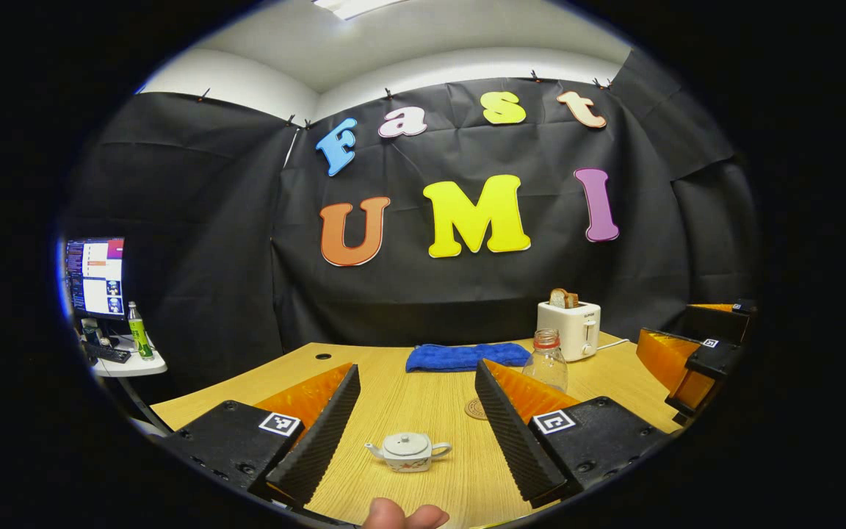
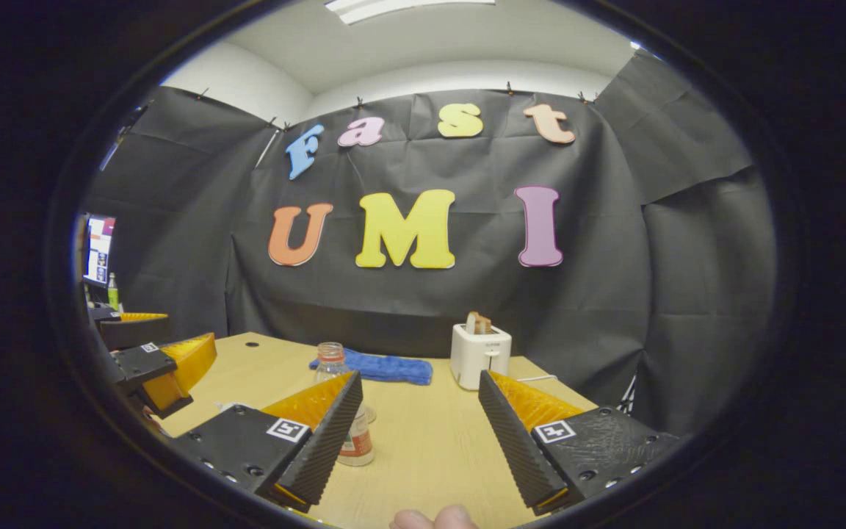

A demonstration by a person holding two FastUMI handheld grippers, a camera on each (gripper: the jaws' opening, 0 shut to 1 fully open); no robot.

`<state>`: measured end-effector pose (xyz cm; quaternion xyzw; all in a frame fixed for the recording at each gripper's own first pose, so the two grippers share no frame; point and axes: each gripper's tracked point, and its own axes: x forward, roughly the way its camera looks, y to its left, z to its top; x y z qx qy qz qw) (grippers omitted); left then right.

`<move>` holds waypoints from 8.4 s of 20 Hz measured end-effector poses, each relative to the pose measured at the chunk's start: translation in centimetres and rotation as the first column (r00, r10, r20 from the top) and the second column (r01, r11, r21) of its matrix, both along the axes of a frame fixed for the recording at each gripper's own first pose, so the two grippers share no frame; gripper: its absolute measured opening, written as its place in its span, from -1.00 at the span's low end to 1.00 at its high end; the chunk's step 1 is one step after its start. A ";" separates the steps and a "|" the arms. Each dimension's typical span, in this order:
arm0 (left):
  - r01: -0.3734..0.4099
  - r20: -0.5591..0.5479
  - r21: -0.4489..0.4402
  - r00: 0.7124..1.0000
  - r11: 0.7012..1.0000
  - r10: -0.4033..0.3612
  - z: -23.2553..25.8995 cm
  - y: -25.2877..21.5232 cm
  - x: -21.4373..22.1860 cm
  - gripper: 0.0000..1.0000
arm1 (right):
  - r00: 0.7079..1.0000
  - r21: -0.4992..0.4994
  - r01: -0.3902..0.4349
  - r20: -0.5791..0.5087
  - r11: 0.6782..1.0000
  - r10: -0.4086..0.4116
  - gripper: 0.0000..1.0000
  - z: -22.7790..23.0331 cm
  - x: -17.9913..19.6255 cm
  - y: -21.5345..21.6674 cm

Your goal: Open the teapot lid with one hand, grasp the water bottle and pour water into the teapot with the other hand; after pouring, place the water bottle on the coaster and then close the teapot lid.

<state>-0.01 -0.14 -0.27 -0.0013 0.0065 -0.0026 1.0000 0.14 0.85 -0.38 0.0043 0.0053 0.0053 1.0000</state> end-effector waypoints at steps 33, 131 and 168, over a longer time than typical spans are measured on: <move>0.068 -0.178 -0.017 0.982 0.998 -0.070 -9.5 0.7 2.6 0.75 | 0.999 -0.029 -0.001 -0.034 1.000 0.000 0.90 -4.0 0.9 -1.7; -0.003 -0.150 -0.160 0.989 0.987 -0.021 -6.5 12.6 0.6 -0.94 | 0.934 -0.967 0.121 0.034 -0.224 0.355 0.45 -10.0 11.1 16.1; 0.005 -0.129 -0.159 0.991 0.987 -0.026 -5.2 12.8 0.0 -0.94 | 0.947 -0.988 0.076 0.028 -0.137 0.321 0.48 -10.2 11.9 15.4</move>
